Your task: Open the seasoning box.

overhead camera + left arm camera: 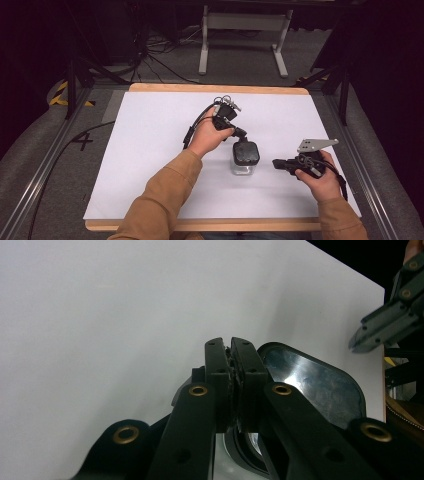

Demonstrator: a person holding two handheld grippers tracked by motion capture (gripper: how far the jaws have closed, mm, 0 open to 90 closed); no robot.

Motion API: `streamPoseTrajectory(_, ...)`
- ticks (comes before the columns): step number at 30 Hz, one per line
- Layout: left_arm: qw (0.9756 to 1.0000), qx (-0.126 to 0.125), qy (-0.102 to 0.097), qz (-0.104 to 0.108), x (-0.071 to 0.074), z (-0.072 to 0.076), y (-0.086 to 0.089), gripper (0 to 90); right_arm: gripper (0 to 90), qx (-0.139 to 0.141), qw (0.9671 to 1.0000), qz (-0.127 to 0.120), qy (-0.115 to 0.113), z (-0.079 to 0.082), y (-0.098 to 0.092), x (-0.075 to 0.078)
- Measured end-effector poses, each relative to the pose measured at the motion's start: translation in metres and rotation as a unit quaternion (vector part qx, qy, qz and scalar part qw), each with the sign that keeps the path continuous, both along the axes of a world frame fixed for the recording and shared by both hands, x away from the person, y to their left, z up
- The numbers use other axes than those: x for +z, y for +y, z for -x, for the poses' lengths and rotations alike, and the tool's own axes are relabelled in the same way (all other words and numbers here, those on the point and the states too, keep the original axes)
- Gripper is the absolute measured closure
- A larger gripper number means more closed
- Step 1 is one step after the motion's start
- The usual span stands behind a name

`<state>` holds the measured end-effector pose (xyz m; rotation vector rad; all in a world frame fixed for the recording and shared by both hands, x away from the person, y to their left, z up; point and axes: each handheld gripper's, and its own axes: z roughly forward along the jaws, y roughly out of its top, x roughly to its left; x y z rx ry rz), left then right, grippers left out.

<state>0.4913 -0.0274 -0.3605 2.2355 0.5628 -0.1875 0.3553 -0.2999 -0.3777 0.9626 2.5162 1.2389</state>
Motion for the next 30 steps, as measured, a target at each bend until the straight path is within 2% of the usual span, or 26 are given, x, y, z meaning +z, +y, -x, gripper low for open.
streamPoseTrajectory(9,1.0,0.004,0.004,-0.001,0.0,0.001,0.0,87.3,90.0,0.031,0.9994,-0.009,-0.006,-0.004,0.021,-0.004)
streamPoseTrajectory(13,0.9999,0.002,0.012,0.002,0.0,0.0,0.001,87.3,90.0,0.035,0.9993,-0.007,-0.007,-0.004,0.024,-0.004)
streamPoseTrajectory(20,0.9998,0.006,0.016,0.01,0.0,0.001,0.002,87.2,90.0,0.04,0.999,-0.012,-0.012,-0.006,0.028,-0.003)
streamPoseTrajectory(21,0.9998,0.018,0.0,0.012,0.001,0.003,0.005,86.6,90.0,0.042,0.9989,-0.012,-0.014,-0.006,0.029,-0.003)
streamPoseTrajectory(22,0.9998,0.018,0.0,0.012,0.001,0.003,0.005,83.6,90.0,0.042,0.9989,-0.012,-0.014,-0.006,0.029,-0.003)
streamPoseTrajectory(24,0.9991,0.033,-0.015,0.024,0.005,0.006,0.01,81.1,90.0,0.042,0.9989,-0.015,-0.015,-0.006,0.029,-0.002)
streamPoseTrajectory(25,0.9983,0.041,-0.031,0.026,0.009,0.008,0.015,80.1,90.0,0.043,0.9988,-0.016,-0.014,-0.007,0.029,-0.002)
streamPoseTrajectory(28,0.9969,0.048,-0.054,0.031,0.017,0.016,0.026,80.5,90.0,0.045,0.9986,-0.021,-0.018,-0.007,0.029,0.0)
streamPoseTrajectory(30,0.9964,0.047,-0.061,0.034,0.022,0.021,0.034,81.7,90.0,0.046,0.9984,-0.025,-0.023,-0.008,0.029,0.003)
